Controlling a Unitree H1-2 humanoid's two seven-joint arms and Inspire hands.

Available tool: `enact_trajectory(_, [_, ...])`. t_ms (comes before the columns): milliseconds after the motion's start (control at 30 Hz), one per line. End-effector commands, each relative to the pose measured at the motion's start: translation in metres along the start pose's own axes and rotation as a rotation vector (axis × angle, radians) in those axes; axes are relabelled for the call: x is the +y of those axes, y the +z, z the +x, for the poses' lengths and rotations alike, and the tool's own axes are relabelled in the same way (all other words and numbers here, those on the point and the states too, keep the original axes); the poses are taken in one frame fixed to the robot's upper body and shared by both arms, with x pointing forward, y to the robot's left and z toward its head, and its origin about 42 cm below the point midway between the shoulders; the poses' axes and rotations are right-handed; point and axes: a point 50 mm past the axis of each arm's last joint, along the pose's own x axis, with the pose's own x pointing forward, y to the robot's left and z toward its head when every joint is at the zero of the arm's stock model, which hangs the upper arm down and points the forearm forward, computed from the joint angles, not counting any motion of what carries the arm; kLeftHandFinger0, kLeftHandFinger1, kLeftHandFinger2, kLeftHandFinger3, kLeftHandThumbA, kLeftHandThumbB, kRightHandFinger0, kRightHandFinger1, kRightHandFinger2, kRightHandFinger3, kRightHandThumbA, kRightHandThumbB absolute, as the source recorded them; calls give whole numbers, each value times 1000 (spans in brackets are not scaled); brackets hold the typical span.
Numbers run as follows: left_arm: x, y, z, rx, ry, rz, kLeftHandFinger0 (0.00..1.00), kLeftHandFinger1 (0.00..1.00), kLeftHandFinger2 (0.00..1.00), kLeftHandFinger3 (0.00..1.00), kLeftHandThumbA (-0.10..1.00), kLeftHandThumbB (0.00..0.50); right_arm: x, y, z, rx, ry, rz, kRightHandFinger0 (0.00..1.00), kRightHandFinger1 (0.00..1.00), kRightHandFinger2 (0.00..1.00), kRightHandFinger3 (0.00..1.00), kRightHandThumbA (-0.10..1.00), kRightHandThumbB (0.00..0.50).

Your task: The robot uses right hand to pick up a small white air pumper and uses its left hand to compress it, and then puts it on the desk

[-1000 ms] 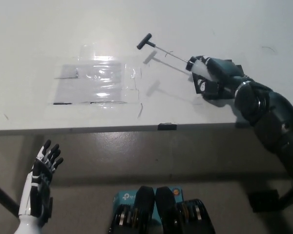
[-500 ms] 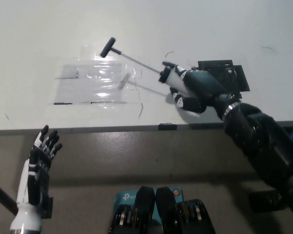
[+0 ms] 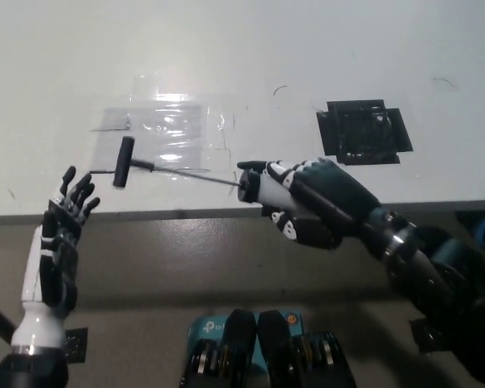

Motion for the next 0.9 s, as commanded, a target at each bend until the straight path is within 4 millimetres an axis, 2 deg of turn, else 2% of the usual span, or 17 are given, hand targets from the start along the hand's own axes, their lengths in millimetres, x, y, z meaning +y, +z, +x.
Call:
enact_trajectory(0, [1,33,26,-126,-28,24,1000,1000,1000,1000,1000,157,-30,17,-10,-47,23,-91,15,493,778,842,-100,179])
enact_trajectory(100, [2,38,29,-144,-34,31,1000,1000,1000,1000,1000,169,-30,20,-14,-29,54,-105,50,531,810,866,-100,182])
enact_trajectory(133, [2,39,29,-150,-31,28,1000,1000,1000,1000,1000,162,-28,19,-15,-34,59,-107,59,538,820,872,-100,198])
enact_trajectory(200, [2,42,29,-153,-34,31,1000,1000,1000,1000,1000,162,-25,21,-17,-35,71,-108,65,550,842,895,-100,192])
enact_trajectory(300, [1,47,35,-161,-50,21,1000,1000,1000,1000,1000,172,-28,21,-12,-29,71,-124,61,547,837,893,-100,199])
enact_trajectory(400, [-2,51,36,-173,-51,27,1000,1000,1000,1000,1000,166,-28,21,-8,-29,80,-128,63,550,831,902,-100,178])
enact_trajectory(500, [-9,56,30,-180,-55,4,1000,1000,1000,1000,1000,189,-24,21,-6,-23,98,-130,126,612,867,996,-100,167])
enact_trajectory(600, [-19,63,24,-182,-61,-16,1000,1000,1000,1000,1000,215,-21,19,-3,-29,93,-127,127,610,859,996,-100,170])
enact_trajectory(700, [-29,71,16,-197,-80,-10,1000,1000,1000,1000,1000,207,-18,17,0,-41,89,-119,105,584,830,959,-100,170])
enact_trajectory(867, [-35,72,14,-233,-96,-6,1000,1000,1000,1000,1000,194,-19,15,5,-38,88,-123,115,591,838,966,-100,162])
